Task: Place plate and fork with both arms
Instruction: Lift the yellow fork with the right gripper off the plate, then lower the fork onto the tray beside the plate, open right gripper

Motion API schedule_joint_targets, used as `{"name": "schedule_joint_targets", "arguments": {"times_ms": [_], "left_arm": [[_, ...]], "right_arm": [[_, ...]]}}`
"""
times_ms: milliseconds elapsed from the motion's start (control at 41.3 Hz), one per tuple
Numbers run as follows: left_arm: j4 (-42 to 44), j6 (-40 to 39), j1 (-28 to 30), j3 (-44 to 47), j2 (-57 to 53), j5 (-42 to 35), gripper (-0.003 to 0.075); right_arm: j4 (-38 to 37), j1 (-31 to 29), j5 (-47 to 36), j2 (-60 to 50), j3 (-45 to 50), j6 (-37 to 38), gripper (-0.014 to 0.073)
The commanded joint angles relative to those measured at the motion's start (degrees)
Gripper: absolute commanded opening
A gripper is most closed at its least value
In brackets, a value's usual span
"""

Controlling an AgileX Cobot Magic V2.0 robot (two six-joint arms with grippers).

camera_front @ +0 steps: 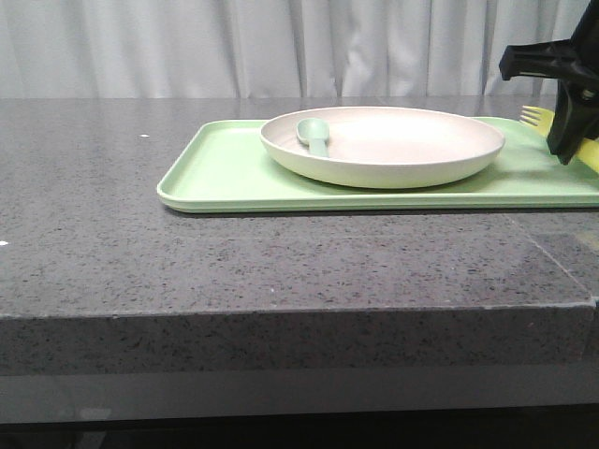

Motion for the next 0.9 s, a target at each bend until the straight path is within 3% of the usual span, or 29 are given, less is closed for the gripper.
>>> {"name": "schedule_joint_targets", "arguments": {"times_ms": [0, 266, 581, 872], "left_arm": [[-0.6, -0.2, 0.1, -1.3, 0.4, -4.5, 0.0197], [-0.6, -0.2, 0.1, -1.3, 0.4, -4.5, 0.0197], [-0.6, -0.2, 0.1, -1.3, 0.4, -4.5, 0.0197], [-0.6, -0.2, 0.1, -1.3, 0.4, -4.5, 0.0197]], "right_arm": [[1.7, -0.4, -3.1, -2.1, -1.3, -2.3, 0.0015], [2.7, -0.4, -2.9, -1.3, -1.3, -3.4, 0.0056], [2.7, -0.4, -2.5, -0.6, -1.3, -3.4, 0.0461], [2.7, -0.4, -2.0, -0.6, -1.3, -3.4, 0.0478]]}}
